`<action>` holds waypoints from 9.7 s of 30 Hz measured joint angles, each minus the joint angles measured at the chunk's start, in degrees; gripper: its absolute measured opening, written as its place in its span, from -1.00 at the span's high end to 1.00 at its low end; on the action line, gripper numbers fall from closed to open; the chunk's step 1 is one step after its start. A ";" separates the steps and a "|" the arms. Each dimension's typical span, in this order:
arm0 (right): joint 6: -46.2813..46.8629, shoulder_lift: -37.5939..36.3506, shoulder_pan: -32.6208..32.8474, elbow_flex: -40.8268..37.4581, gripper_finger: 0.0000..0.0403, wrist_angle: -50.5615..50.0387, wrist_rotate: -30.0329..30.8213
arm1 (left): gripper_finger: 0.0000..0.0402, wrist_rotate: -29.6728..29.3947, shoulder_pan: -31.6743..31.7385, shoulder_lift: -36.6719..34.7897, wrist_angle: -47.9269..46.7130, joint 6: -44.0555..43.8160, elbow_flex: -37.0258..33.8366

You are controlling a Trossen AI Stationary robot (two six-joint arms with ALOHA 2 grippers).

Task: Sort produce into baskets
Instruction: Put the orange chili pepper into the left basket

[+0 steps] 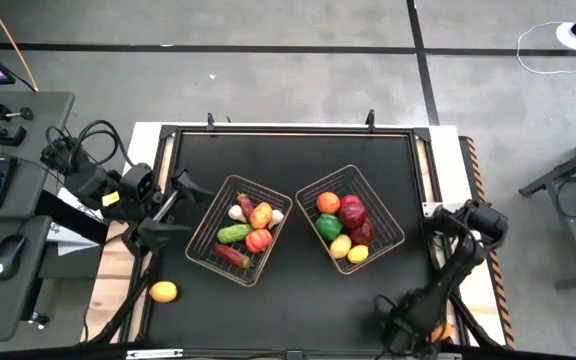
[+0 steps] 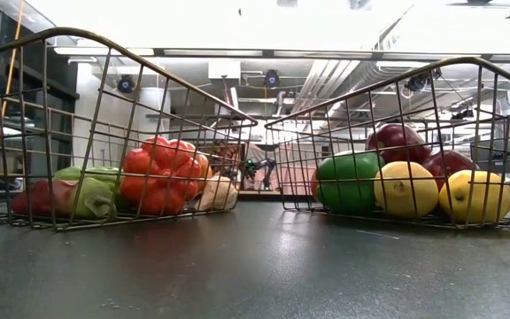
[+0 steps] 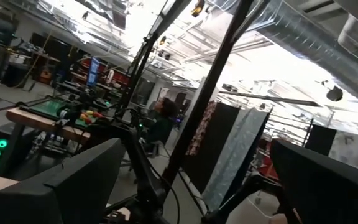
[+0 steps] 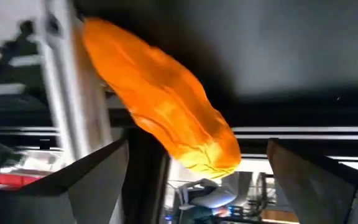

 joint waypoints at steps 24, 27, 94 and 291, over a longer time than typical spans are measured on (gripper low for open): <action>-1.51 -0.37 1.61 0.00 0.43 1.17 6.19 | -0.99 -6.62 1.68 0.00 -0.05 -0.48 0.01; -4.51 -1.45 0.30 6.66 0.71 -4.87 13.23 | -0.99 -7.80 1.68 0.00 -0.07 -0.46 0.00; -28.12 17.45 -24.91 64.29 0.18 -10.52 54.97 | -0.99 -19.71 -1.05 -3.43 -35.38 -16.38 0.00; 23.50 35.65 -27.33 65.71 0.80 -9.63 56.63 | -0.99 -11.20 -1.05 -3.48 -63.09 -17.68 0.02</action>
